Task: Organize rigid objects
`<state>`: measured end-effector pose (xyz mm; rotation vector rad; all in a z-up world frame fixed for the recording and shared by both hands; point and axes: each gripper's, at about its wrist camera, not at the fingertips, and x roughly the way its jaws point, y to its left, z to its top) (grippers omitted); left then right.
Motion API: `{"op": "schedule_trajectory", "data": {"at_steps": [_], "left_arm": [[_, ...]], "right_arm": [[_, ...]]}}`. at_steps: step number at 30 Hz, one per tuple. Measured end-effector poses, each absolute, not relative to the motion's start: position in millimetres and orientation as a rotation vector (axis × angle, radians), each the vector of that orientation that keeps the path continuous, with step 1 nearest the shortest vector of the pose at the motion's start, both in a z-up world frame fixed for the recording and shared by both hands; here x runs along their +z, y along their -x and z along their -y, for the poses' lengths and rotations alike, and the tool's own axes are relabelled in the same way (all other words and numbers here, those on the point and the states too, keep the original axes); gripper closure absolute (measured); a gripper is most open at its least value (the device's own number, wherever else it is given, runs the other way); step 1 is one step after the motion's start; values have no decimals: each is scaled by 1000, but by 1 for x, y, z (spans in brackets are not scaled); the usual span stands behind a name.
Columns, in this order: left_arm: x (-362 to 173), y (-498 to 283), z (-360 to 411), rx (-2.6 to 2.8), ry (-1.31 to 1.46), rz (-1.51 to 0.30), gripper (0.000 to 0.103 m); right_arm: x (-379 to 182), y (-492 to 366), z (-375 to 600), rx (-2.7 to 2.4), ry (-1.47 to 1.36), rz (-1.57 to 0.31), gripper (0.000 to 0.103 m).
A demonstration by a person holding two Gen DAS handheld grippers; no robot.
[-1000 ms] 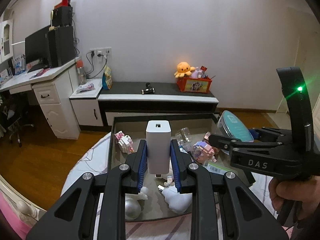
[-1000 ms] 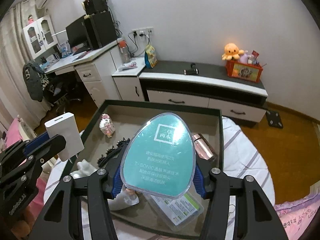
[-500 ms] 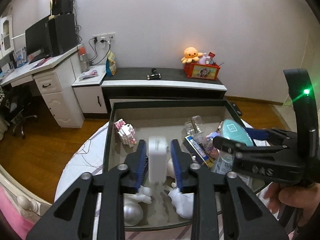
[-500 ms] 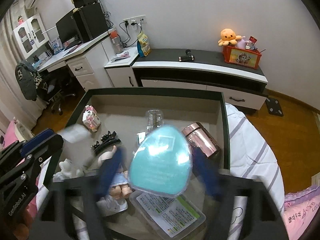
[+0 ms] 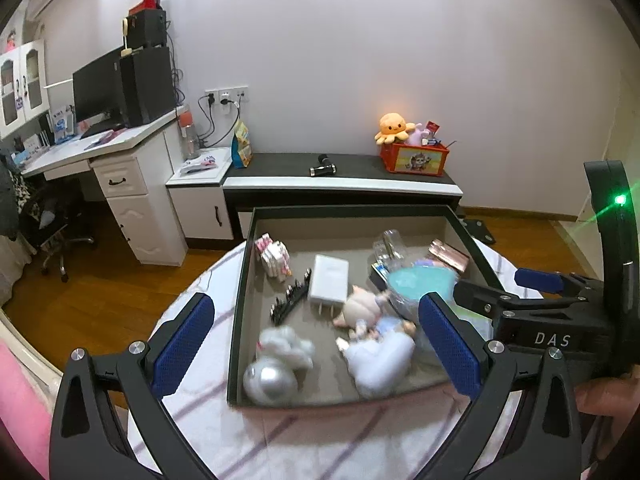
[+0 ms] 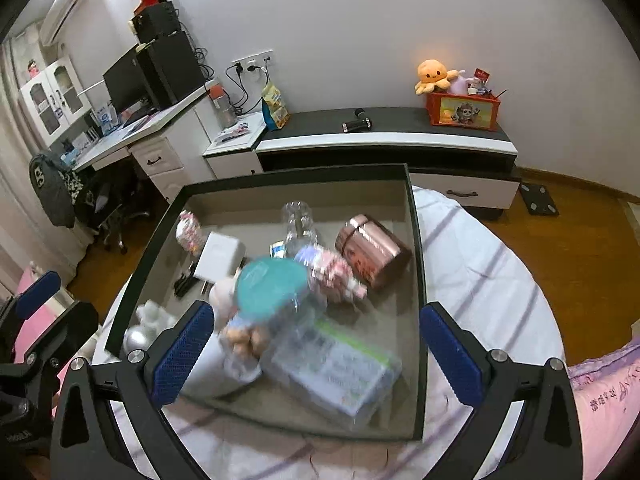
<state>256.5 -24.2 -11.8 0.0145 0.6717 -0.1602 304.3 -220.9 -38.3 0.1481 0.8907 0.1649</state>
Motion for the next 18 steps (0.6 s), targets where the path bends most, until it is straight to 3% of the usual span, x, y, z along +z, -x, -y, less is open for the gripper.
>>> {"op": "schedule_trajectory", "data": {"at_steps": [8,18], "left_arm": [[-2,-185,22,-152,-14,-623,0],[9,-102,13,-89,18,-514,0]], "right_arm": [[-23,-230,217,167,-122,-815,0],[1,-120,216,79,-74,-589,0]]}}
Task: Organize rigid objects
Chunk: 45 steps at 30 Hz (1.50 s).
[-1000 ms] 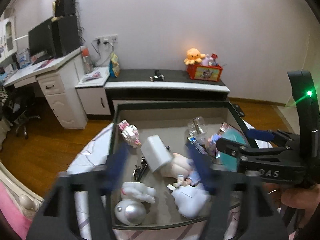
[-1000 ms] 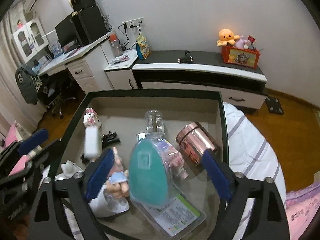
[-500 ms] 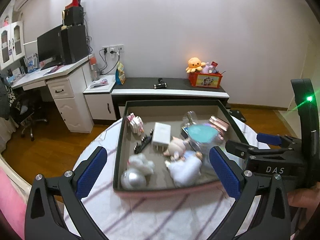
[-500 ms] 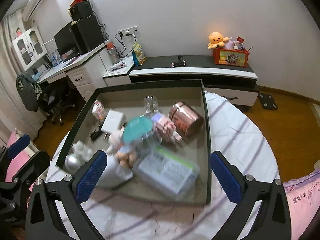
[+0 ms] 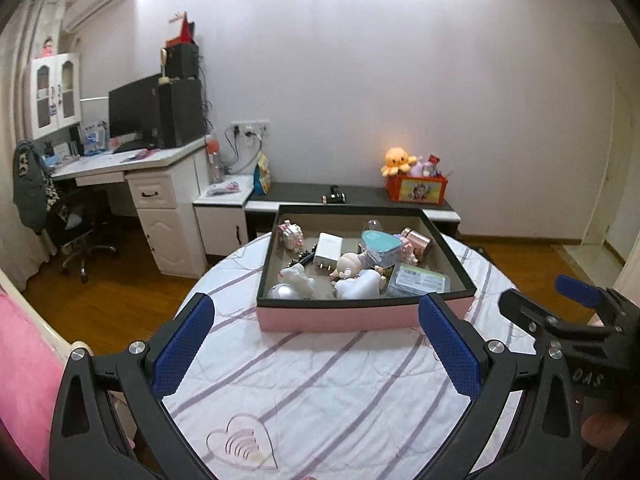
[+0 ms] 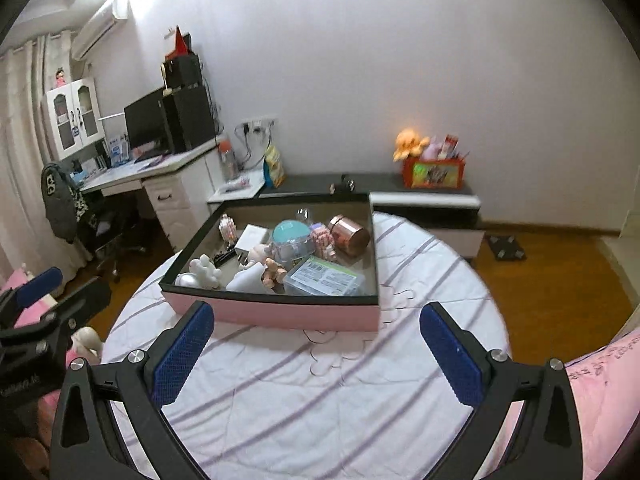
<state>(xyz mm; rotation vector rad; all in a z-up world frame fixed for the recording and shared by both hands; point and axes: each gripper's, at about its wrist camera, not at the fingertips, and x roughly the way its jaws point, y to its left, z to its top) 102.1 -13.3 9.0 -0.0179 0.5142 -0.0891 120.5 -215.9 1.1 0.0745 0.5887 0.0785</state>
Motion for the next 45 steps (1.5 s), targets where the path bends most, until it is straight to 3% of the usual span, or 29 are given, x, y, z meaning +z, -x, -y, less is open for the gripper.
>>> {"op": "schedule_trajectory", "data": {"at_steps": [16,45], "left_arm": [[0,-21,12,-41,19,-448,0],[-10,-22,-2,-33,43,-479,0]], "right_arm": [[2,-25,200,-4,-20,-459,0],[-2,-21,211,-37,-52,-462,0]]}}
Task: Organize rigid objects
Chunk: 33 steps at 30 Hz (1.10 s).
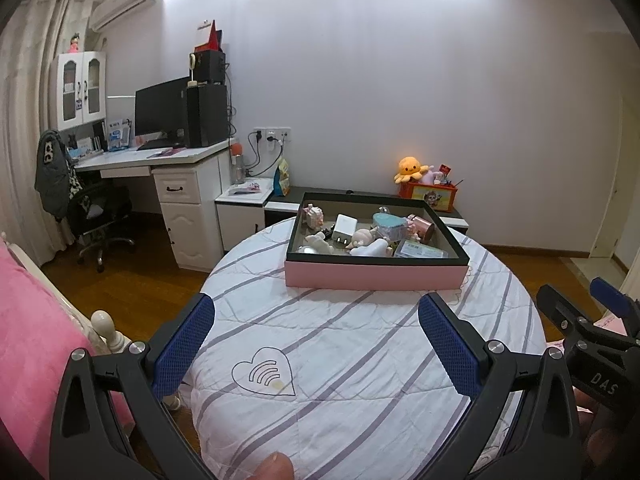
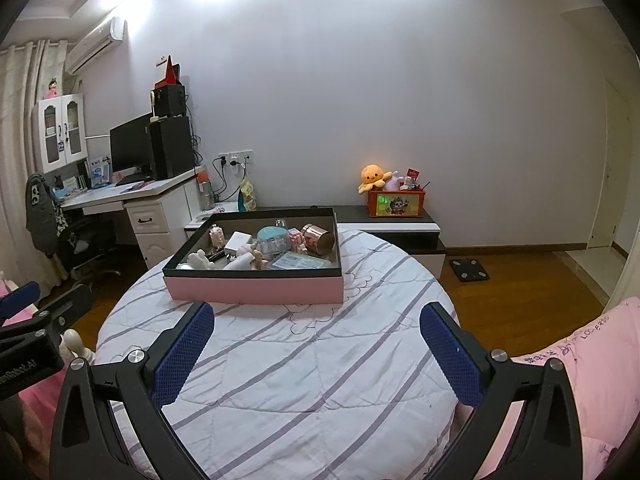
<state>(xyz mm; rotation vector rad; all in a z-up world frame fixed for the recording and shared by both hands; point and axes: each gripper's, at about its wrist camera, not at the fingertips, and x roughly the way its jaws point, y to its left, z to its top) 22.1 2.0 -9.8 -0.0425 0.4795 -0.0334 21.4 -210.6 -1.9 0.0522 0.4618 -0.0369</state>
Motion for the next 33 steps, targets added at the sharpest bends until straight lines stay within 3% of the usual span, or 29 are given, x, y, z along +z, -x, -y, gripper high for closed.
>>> {"op": "schedule_trajectory", "data": {"at_steps": [33], "left_arm": [[-18,-23,-4,-96,57,-509,0]], "right_arm": [[-7,-23,211,-47,-54,-467,0]]}}
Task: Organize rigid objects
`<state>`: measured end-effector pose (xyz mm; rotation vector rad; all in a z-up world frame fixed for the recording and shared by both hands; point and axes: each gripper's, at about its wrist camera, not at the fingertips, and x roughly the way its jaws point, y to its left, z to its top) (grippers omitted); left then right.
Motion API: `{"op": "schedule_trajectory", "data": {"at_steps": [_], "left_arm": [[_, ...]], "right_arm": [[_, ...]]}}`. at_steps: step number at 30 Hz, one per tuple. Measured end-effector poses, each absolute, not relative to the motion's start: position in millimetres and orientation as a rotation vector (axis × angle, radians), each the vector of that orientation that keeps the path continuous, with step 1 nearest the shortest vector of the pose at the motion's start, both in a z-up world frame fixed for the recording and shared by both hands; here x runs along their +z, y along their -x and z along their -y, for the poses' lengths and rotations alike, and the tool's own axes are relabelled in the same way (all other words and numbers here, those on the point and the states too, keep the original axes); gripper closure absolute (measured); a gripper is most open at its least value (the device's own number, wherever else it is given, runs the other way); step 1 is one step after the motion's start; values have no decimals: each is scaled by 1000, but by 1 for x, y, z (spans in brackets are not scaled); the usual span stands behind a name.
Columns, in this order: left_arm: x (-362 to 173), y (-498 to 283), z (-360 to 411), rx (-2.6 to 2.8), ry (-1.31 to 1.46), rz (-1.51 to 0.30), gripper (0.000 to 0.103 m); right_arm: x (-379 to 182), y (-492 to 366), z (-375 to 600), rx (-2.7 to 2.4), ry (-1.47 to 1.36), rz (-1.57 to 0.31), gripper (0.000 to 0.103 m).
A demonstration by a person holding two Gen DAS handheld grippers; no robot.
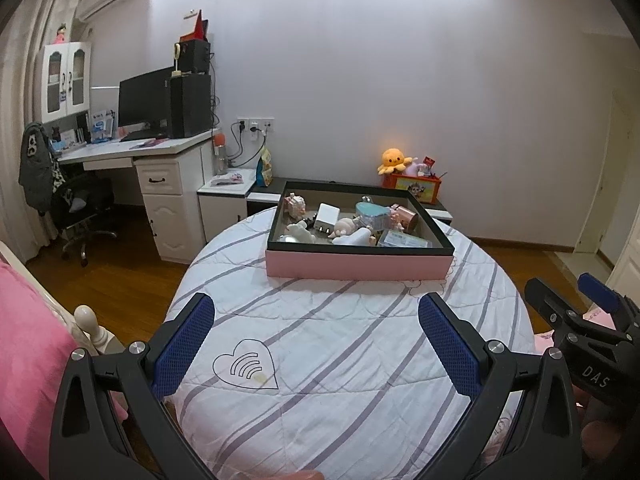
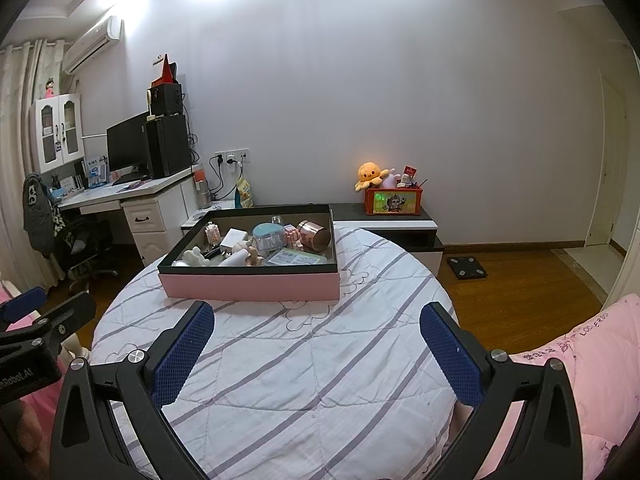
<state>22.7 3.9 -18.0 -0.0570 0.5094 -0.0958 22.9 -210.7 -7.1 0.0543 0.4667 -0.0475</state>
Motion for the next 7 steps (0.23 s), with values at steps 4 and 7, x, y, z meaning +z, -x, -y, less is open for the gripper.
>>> {"op": "schedule_trajectory", "data": {"at_steps": [4,7], "left_arm": [[-17,-20,-7,-90,56,-496,0],[-17,-21,-7,-90,55,-492,0]], "right_arm": [[-7,-23,211,-47,-54,-467,0],[-8,-23,212,-46,-54,-469,0]]}}
